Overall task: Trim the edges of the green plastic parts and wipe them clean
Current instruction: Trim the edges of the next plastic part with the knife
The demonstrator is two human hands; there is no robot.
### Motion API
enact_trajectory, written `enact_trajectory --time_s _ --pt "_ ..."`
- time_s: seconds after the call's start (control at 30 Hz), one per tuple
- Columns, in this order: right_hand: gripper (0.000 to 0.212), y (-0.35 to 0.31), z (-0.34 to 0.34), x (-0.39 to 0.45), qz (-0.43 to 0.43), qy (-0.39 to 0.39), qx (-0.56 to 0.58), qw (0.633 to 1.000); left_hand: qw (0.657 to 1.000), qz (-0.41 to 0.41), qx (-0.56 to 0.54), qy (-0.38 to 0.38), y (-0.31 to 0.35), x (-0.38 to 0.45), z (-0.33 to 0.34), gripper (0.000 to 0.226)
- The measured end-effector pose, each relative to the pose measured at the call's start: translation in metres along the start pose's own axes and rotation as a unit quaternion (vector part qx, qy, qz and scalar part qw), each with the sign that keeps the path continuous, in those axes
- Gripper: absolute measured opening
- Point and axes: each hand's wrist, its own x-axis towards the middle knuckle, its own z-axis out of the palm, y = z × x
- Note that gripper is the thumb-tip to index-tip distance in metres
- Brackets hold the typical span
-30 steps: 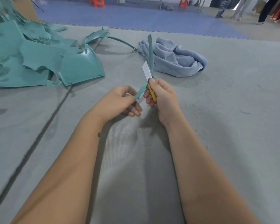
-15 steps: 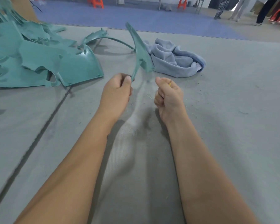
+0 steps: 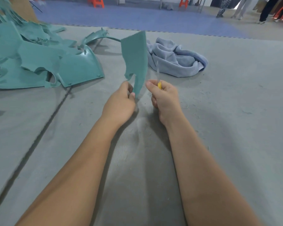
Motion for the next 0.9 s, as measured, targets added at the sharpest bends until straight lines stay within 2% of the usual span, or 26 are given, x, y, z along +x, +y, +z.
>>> enact_trajectory --time_s 0.13,0.2,0.37,0.57,0.77,0.9 --pt "0.043 0.003 0.004 0.0 -0.051 0.001 -0.107 0.993 0.995 0.063 0.074 0.008 0.005 -0.006 0.004 0.002" --pt "0.05 0.004 0.005 0.0 -0.058 0.004 -0.136 0.989 0.993 0.078 0.091 0.005 0.006 -0.006 0.004 0.002" --pt "0.038 0.002 0.004 -0.001 -0.049 0.01 -0.124 0.991 0.99 0.091 0.101 -0.02 0.003 -0.004 -0.003 0.004" --pt "0.05 0.0 0.004 -0.004 -0.062 -0.005 -0.17 0.983 0.986 0.097 0.134 -0.005 0.001 -0.003 -0.006 0.004" --pt "0.05 -0.003 0.003 -0.006 -0.063 -0.018 -0.172 0.983 0.989 0.101 0.112 0.004 -0.001 -0.003 -0.007 0.004" --pt "0.043 -0.003 0.001 -0.008 -0.066 -0.024 -0.18 0.981 0.989 0.098 0.112 0.011 -0.003 -0.001 -0.005 0.002"
